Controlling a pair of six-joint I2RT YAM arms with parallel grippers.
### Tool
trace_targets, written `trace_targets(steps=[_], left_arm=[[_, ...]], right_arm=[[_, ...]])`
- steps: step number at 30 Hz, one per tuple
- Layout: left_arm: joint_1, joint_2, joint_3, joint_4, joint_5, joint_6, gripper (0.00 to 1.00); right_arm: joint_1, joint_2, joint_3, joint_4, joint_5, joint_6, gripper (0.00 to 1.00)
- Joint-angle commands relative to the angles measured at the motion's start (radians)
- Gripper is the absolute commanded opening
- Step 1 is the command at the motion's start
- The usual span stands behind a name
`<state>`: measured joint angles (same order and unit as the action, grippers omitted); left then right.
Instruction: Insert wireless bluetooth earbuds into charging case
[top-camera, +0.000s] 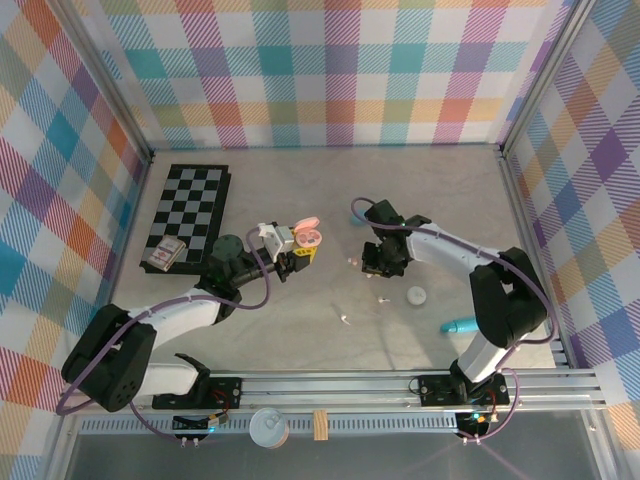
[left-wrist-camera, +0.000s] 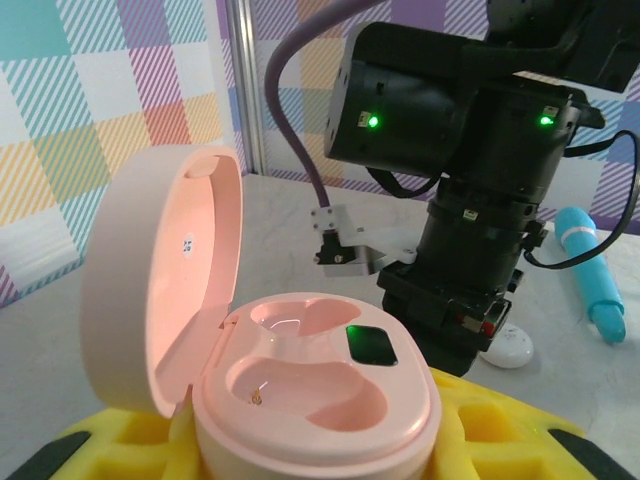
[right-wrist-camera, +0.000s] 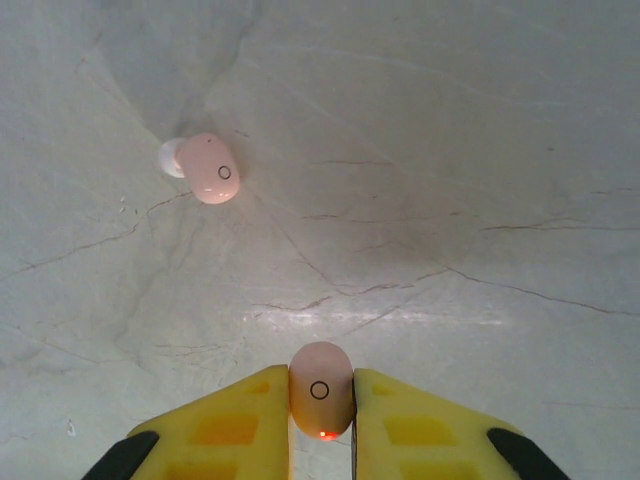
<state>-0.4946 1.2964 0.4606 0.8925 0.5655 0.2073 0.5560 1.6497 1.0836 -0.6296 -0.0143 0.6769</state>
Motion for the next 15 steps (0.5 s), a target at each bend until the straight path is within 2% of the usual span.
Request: trace_targets(steps=[1,8,15], left_arm=[[0.007,0.011,0.000,0.063,-0.012,0.027,0.27],[-0.025,0.077,-0.001,0.131,-0.069,0.037,0.27],[-0.076,0.160,0.017,0.158,-0.138,0.082,0.26]], right_arm=[[0.004,-0.035,-0.012,-0.019,0.039,0.049,0.19],[0.011,-0.124,0.002,-0.034,-0.030,0.001,0.20],[0.075,-0.186,0.118,-0.101,-0.018,-0.010,0.20]])
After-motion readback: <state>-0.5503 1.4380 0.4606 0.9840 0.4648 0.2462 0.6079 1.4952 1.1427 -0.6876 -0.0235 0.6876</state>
